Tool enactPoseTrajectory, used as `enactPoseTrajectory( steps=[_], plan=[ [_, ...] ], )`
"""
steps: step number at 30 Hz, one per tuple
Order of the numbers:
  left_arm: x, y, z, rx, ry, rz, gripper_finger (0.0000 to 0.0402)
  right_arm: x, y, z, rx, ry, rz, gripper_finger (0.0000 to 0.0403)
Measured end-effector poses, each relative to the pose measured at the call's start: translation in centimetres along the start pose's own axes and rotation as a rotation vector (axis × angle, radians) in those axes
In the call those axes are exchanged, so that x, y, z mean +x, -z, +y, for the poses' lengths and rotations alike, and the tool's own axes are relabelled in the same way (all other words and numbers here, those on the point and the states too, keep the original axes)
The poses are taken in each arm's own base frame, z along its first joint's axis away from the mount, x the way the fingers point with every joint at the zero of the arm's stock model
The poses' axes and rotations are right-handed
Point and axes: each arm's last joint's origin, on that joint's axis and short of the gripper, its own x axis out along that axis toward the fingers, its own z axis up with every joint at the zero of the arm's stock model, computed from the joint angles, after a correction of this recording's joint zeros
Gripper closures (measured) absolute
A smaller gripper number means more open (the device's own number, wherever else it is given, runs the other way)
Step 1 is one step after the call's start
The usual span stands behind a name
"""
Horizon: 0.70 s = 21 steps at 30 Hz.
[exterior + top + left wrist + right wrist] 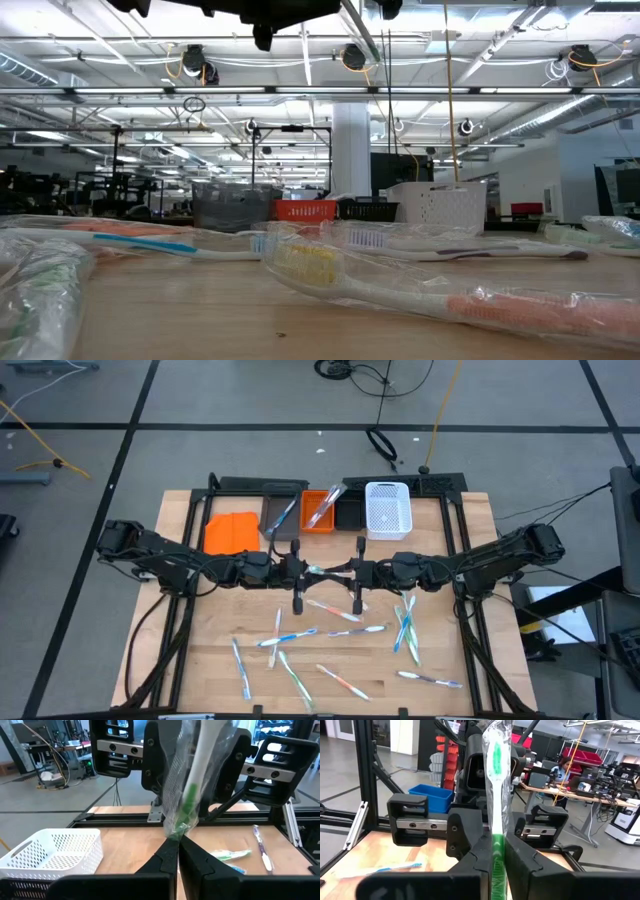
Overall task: Pick & Place Toothbrushes
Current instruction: Put the green toothbrush into the white bin
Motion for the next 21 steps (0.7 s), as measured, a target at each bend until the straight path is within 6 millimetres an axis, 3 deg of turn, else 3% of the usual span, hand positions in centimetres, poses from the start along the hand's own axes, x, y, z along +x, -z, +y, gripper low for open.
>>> enactPoseTrajectory(
  steps=[4, 14, 21],
  plan=[
    [0.0, 0.1, 0.0, 0.013, -0.001, 0.008, 0.0357, 0.0, 0.1, 0.0, -0.002, 0.001, 0.013, 0.0384],
    [-0.1, 0.5, 0.2, 0.038, -0.057, 0.057, 0.0235, -1.9, -0.8, -0.1, -0.022, 0.108, 0.102, 0.0388],
    [-0.1, 0.9, 0.1, 0.008, -0.056, 0.1, 0.0199, -2.8, -0.6, -1.1, -0.058, 0.32, 0.199, 0.039]
  ],
)
